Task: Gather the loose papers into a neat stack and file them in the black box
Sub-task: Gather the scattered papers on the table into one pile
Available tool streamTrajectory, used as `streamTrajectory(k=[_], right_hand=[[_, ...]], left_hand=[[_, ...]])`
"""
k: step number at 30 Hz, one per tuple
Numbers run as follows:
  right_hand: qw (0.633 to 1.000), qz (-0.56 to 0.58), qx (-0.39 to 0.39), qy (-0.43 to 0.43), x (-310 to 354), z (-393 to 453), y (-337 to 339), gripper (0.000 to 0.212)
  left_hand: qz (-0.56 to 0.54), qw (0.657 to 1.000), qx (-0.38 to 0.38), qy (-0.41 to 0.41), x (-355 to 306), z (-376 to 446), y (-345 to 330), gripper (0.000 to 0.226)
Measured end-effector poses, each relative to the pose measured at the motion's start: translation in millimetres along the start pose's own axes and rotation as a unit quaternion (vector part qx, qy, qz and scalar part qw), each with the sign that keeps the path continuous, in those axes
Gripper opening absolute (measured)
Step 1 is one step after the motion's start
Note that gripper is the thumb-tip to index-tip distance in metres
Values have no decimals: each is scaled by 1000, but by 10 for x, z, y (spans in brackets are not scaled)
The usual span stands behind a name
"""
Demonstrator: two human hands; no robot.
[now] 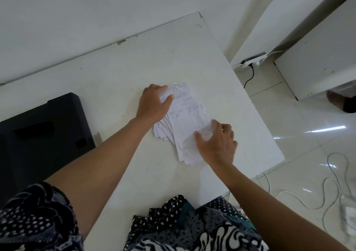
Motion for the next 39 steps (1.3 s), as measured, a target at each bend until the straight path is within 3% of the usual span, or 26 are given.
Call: streamTrajectory(k=[2, 5, 7, 9, 12, 16, 18, 20, 23, 28, 32, 35, 39], right_hand=[[999, -23, -26, -12, 38, 87, 68, 74], [997, -20, -6, 70, 105, 287, 111, 74], [992, -21, 28, 124, 192, 436, 108, 73], [989, -23, 45, 141, 272, 542, 97, 71], [986, -22, 62, 152, 314, 542, 56, 65], [989, -30, 42, 138, 211, 410, 48, 60], [990, -31, 31, 132, 168, 426, 58, 59], [990, -29, 28, 137, 178, 480, 64, 61], [988, -15, 47, 148, 262, 547, 44, 61], [980, 50, 90, 168, 346, 575, 27, 69], [988, 17, 57, 142, 258, 532, 65, 64], [981, -18, 71, 179, 300, 458, 7, 58], [991, 10, 50, 121, 375, 561, 66, 63]], left_hand=[[-59, 995, -57, 53, 20, -145, 32, 53], [-156, 950, -151, 226, 133, -617, 67, 53], [-206, 913, -117, 331, 187, -1020, -46, 54], [-234, 890, -66, 386, 183, -1334, -188, 51], [-337, 855, -48, 392, 71, -1439, -289, 24], [-378, 845, -107, 364, -40, -1308, -170, 22], [-373, 831, -146, 385, 40, -1314, -158, 33], [-376, 823, -139, 403, 69, -1361, -188, 19], [-383, 822, -90, 413, -22, -1373, -249, 20], [-335, 849, -68, 402, -63, -1215, -205, 24], [-349, 828, -85, 430, -24, -1126, -151, 34], [-349, 846, -82, 393, -123, -1015, -195, 24], [-320, 850, -130, 398, -73, -1022, -242, 46]])
Point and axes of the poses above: each hand's wrist, its own z-axis towards the middle knuckle, its own y-axis out of the back of the hand, x = y × z, the point moved 2 cm from there along z, towards the middle knuckle, and after that the axes turned 11 degrees about y, right-handed, at the moved point
